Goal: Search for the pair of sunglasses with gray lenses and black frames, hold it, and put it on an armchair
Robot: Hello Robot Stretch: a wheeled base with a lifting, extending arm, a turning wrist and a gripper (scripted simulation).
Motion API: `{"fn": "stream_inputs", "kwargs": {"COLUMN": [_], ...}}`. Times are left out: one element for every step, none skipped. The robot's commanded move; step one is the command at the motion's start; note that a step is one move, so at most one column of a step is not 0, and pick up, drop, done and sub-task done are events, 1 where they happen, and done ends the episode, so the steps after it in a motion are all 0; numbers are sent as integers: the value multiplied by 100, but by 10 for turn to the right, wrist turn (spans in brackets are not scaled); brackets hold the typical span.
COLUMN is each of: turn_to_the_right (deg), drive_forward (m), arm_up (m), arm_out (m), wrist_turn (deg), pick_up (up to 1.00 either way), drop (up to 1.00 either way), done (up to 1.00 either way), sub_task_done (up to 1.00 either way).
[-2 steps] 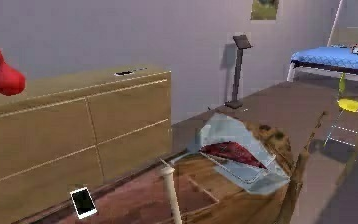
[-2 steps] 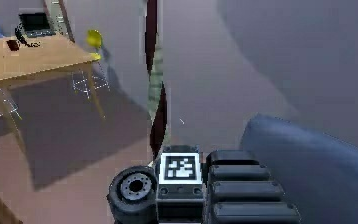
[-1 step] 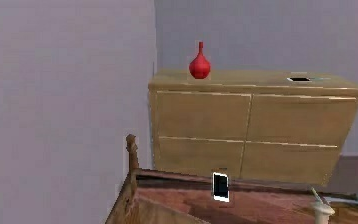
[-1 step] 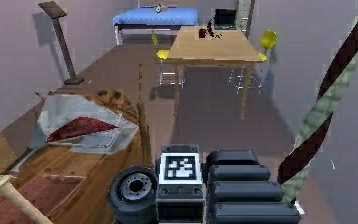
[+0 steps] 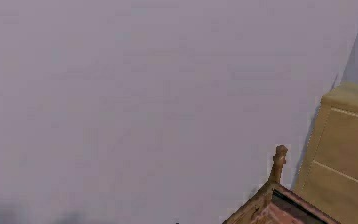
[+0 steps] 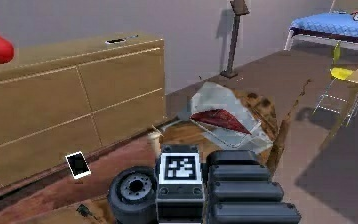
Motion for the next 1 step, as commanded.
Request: {"fn": "stream_inputs", "kwargs": {"turn_to_the_right": [-30], "drive_forward": [0], "arm_up": [0], "arm_out": [0], "wrist_turn": [0], "pick_up": [0], "drop": [0], "done": [0], "sub_task_done": [0]}}
